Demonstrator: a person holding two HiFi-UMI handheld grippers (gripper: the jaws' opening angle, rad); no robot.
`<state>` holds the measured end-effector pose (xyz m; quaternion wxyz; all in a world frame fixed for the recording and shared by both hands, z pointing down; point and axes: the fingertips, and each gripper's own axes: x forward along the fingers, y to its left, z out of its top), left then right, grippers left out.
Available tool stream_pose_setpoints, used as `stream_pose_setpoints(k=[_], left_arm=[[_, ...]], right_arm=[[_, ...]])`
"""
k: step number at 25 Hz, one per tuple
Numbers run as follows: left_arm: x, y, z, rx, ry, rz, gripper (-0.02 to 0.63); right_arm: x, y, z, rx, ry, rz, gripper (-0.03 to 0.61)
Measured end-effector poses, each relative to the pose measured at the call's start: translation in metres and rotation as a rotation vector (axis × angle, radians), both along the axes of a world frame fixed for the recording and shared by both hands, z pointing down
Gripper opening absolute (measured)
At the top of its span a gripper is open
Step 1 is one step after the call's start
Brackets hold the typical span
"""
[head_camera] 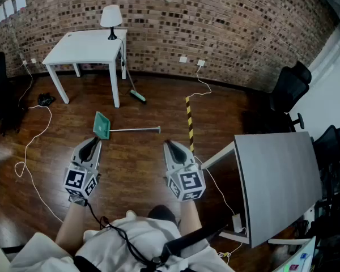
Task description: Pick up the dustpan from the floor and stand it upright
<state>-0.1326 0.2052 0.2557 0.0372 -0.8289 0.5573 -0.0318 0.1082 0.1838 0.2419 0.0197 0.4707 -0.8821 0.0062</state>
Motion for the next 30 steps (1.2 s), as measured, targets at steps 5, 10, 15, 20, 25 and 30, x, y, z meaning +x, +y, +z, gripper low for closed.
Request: stream_pose_setpoints(k=[5, 10, 15, 20, 25, 30], left_arm=[[-0.011, -0.022, 0.003, -0.005, -0.003, 0.036, 0.083], [-0.015, -0.060, 0.019, -0.041, -0.020, 0.052, 0.100], [-0.013, -0.120, 0.042, -0.070, -0.062, 0.044, 0.097], [-0.008, -0.212, 0.053, -0.092, -0.073, 0.035, 0.097], [0.001, -0.296, 0.047, -0.096, -0.084, 0.029, 0.097], [-0.012, -0.344, 0.056, -0.107, -0.107, 0.047, 0.097]], right_arm=[[-0.016, -0.015, -0.002, 0.029, -0.004, 0.011, 0.026], [-0.021, -0.055, 0.009, 0.037, 0.011, 0.035, 0.071], [-0.020, -0.123, 0.028, 0.021, 0.012, 0.029, 0.071], [-0.017, -0.224, 0.046, -0.018, -0.012, -0.003, 0.071], [-0.008, -0.324, 0.045, -0.043, -0.023, -0.048, 0.071], [-0.025, -0.377, 0.040, -0.021, -0.034, -0.063, 0.075]])
